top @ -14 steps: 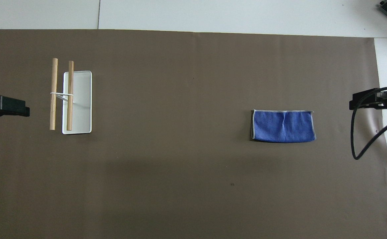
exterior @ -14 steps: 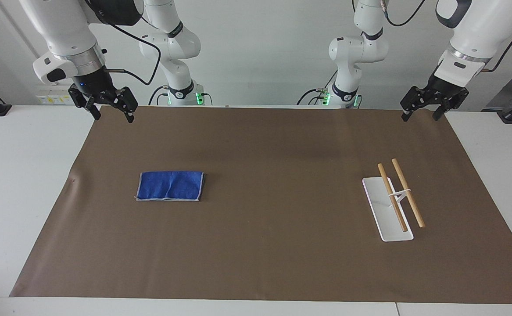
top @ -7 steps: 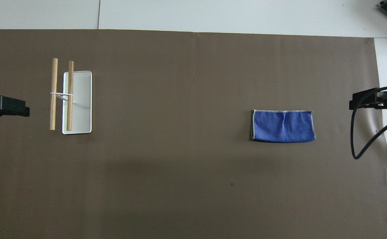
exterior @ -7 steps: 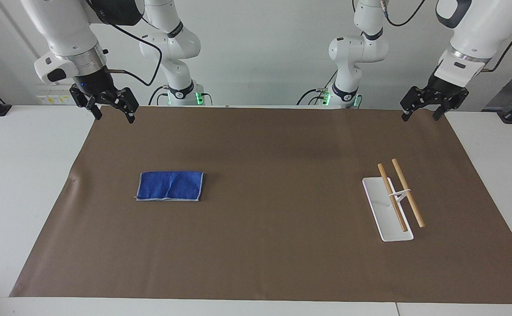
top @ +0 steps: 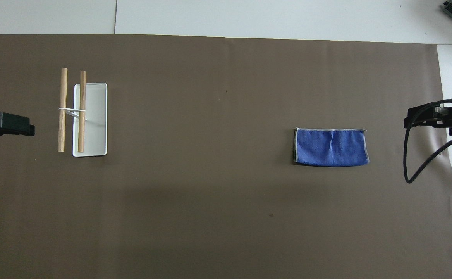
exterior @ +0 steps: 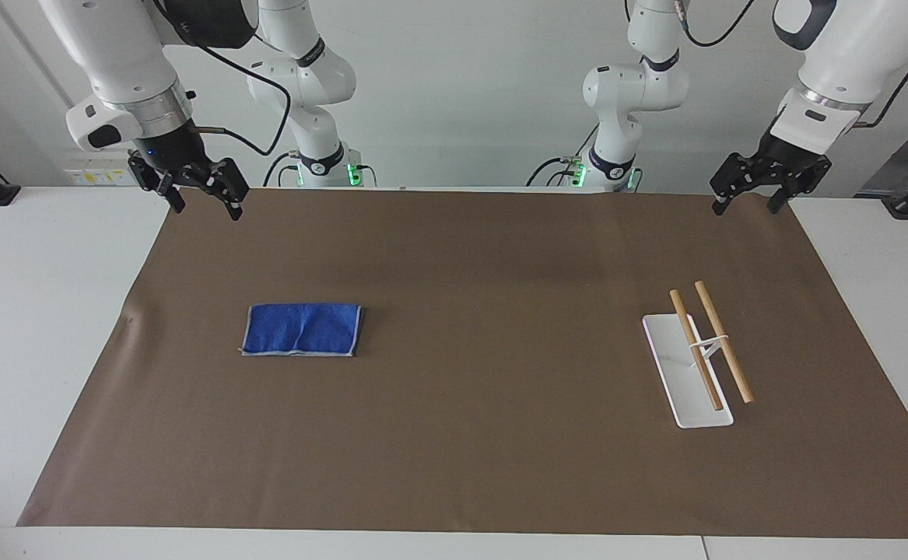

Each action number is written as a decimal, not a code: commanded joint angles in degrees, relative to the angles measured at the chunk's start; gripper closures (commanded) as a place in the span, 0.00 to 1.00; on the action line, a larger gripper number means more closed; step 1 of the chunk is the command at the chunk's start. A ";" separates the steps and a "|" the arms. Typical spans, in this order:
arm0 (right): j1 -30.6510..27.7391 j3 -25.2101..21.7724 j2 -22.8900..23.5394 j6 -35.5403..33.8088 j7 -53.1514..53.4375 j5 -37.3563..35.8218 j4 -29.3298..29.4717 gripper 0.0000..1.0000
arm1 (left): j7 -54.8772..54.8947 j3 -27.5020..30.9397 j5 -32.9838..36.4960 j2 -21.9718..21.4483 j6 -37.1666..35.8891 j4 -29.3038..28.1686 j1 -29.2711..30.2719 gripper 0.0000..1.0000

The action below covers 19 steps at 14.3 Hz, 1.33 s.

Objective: Right arm passes towel to left arm to hang

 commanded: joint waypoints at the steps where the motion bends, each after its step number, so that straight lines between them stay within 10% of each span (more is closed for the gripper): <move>1: -0.39 0.24 -1.85 3.22 -0.92 1.02 -4.34 0.00 | 0.51 0.39 -0.44 -1.31 0.21 -1.42 -0.11 0.00; 19: 1.71 0.50 10.89 51.74 -15.78 6.46 -33.62 0.00 | 0.42 0.39 -0.44 -1.31 -0.05 -1.42 -0.11 0.00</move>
